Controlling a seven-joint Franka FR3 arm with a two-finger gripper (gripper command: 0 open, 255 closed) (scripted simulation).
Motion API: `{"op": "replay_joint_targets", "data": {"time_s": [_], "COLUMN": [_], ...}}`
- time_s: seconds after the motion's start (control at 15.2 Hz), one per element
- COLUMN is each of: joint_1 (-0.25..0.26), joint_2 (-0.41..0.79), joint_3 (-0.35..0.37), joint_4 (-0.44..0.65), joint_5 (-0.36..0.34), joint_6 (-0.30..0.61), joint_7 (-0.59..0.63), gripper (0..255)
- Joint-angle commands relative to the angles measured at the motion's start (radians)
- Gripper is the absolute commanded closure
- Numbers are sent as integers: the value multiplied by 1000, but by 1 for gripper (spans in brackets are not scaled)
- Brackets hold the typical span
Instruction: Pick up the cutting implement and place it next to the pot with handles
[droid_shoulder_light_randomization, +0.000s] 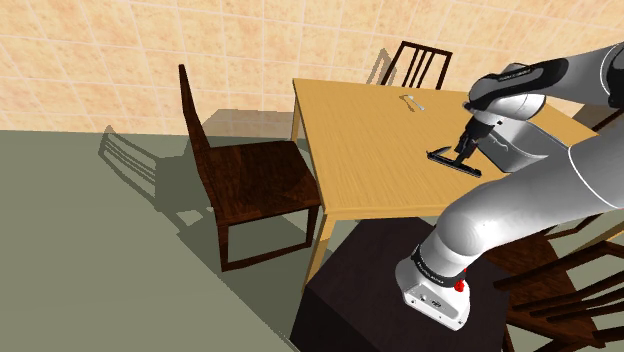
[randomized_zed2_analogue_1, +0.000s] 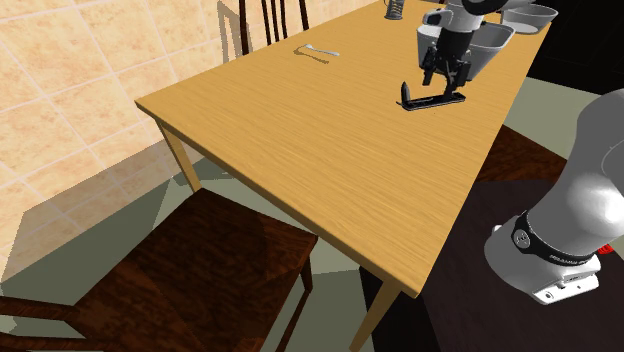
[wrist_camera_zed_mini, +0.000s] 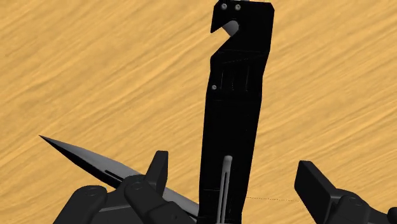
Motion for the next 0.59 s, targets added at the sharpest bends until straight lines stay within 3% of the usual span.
{"op": "replay_joint_targets", "data": {"time_s": [0.0,0.53], "joint_1": [-19,-27], "joint_2": [-37,-52], "joint_3": [38,54], "joint_4": [40,57], "joint_5": [-9,-12], "joint_6": [-74,-105], "joint_7": [12,17], "gripper": [0,0]}}
